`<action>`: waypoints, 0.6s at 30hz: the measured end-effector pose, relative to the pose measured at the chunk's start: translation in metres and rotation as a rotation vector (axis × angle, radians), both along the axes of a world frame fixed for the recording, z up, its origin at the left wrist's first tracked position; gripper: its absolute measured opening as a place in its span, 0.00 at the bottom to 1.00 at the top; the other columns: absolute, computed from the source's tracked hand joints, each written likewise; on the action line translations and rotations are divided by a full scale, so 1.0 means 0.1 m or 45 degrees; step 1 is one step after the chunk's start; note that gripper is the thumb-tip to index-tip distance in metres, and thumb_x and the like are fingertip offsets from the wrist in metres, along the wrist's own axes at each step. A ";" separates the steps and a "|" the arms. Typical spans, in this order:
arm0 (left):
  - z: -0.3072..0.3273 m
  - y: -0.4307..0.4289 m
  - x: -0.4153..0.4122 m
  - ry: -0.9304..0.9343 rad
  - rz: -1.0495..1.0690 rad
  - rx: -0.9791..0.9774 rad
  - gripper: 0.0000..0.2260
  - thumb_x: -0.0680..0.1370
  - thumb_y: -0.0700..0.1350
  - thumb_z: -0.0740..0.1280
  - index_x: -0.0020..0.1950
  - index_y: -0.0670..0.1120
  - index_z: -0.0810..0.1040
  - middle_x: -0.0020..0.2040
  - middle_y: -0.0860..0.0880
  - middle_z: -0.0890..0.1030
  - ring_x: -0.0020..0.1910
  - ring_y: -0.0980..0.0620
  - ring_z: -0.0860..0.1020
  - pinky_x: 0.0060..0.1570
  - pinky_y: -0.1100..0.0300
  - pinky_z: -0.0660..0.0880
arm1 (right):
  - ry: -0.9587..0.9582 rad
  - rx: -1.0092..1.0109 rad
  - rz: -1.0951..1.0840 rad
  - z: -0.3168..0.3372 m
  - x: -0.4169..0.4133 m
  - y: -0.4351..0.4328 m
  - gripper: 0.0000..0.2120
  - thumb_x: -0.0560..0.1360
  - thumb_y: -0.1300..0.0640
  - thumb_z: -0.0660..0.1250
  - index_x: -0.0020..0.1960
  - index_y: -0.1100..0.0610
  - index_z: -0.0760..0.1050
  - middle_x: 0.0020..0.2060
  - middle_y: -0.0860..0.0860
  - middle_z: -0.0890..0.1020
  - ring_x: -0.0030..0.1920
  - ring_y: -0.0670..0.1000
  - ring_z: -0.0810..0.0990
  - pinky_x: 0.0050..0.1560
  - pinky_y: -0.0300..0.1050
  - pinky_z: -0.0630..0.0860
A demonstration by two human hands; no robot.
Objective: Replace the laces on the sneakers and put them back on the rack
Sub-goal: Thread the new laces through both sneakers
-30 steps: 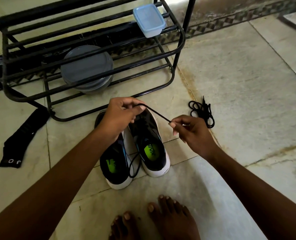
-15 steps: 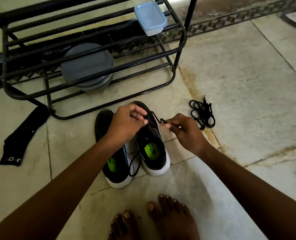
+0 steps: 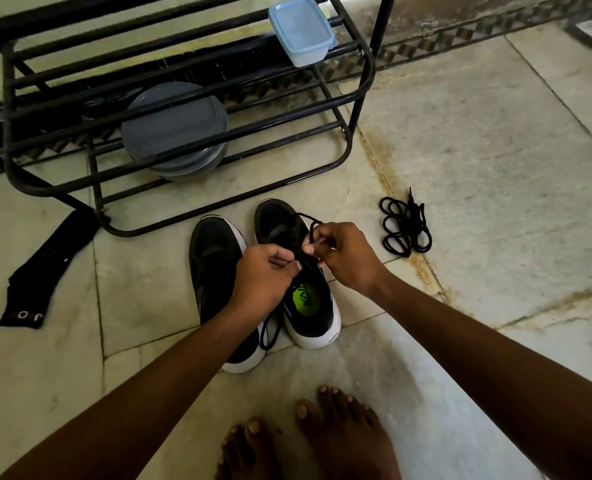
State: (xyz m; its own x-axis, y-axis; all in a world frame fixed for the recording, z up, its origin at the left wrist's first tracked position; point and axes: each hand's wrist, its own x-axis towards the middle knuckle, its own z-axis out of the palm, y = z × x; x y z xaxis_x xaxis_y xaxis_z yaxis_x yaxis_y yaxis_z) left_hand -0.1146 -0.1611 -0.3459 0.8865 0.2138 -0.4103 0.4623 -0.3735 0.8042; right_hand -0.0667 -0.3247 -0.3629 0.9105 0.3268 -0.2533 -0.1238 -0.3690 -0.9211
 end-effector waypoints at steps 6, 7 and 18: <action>0.04 -0.04 -0.04 0.069 0.187 -0.235 0.07 0.75 0.36 0.76 0.45 0.47 0.82 0.40 0.48 0.83 0.37 0.56 0.80 0.31 0.70 0.74 | -0.113 -0.170 0.164 0.00 0.08 0.01 0.14 0.75 0.62 0.73 0.36 0.50 0.75 0.37 0.47 0.83 0.35 0.42 0.78 0.47 0.49 0.78; 0.04 -0.04 -0.05 0.068 0.196 -0.240 0.07 0.75 0.36 0.76 0.44 0.47 0.82 0.40 0.48 0.83 0.37 0.57 0.80 0.31 0.70 0.74 | -0.094 -0.156 0.158 -0.01 0.09 0.00 0.14 0.75 0.62 0.74 0.35 0.50 0.75 0.37 0.48 0.84 0.34 0.42 0.78 0.47 0.50 0.79; 0.04 -0.09 -0.01 0.083 0.199 -0.167 0.07 0.74 0.36 0.77 0.44 0.47 0.82 0.37 0.50 0.81 0.36 0.58 0.79 0.36 0.67 0.73 | 0.017 -0.034 0.135 -0.03 0.19 -0.03 0.11 0.71 0.65 0.78 0.35 0.59 0.77 0.29 0.44 0.79 0.33 0.43 0.78 0.41 0.43 0.76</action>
